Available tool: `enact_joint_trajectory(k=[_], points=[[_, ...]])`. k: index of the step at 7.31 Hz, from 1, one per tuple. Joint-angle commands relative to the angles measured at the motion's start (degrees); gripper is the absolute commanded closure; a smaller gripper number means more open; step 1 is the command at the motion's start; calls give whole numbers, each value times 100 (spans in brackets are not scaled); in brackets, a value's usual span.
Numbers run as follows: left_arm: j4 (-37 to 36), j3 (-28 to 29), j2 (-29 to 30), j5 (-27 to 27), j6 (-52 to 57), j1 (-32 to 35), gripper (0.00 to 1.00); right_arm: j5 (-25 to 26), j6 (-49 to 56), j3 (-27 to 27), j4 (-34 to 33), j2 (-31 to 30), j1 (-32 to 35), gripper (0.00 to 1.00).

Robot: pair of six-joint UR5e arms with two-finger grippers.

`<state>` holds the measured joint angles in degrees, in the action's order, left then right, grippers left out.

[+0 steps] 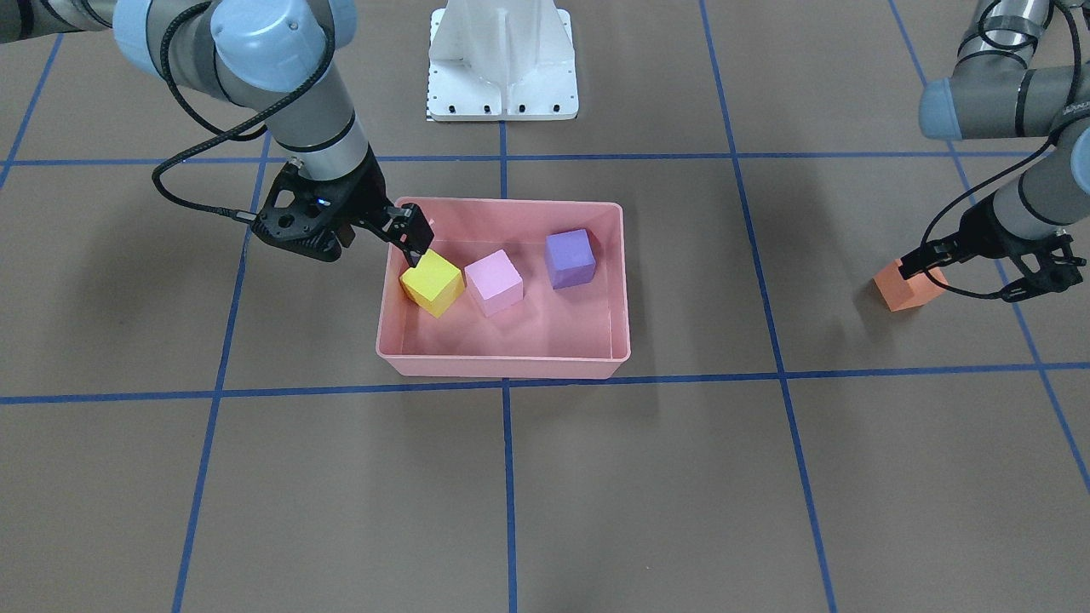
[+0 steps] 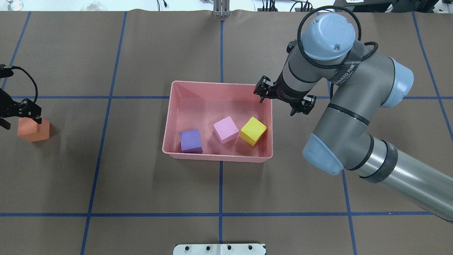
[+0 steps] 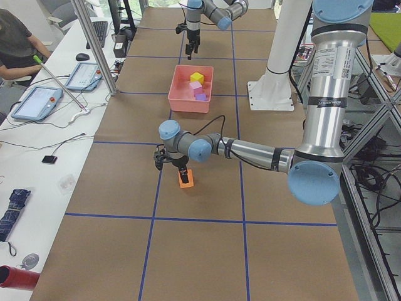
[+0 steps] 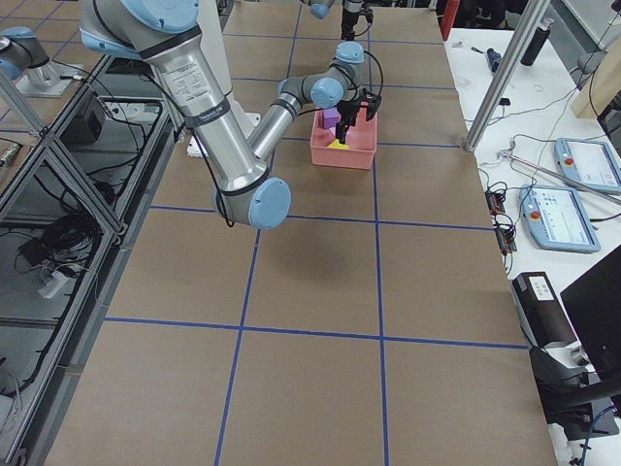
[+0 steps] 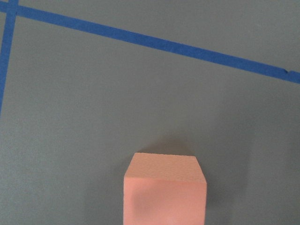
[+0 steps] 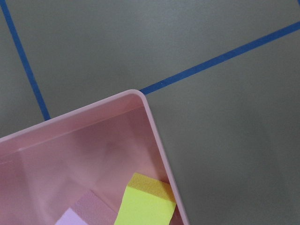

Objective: Place blocks into pink bin with both arms
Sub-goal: 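Grasp the orange cube with the left gripper while the right gripper withdraws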

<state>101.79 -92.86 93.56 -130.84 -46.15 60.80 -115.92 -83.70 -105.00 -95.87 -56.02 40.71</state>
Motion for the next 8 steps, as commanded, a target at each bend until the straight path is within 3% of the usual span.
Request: enact_joint_trajectory(k=[1,3,4,5,6,8], points=[[113,93,13,15,-52,-182,0,0,38,-161,-11,-110,33,0],[601,477,22,93,-52,-270,0,0,38,-179,-11,-120,59,0],[718,575,39,94,-61,-271,26,-26,38,-214,-63,-137,338,0],[711,550,83,85,-78,-271,99,-236,90,-484,-142,-363,497,0],[685,515,170,59,-87,-271,100,-386,369,-643,-151,-531,621,0],[318,-106,502,-28,-505,-279,100,-457,921,-749,-143,-961,841,0]])
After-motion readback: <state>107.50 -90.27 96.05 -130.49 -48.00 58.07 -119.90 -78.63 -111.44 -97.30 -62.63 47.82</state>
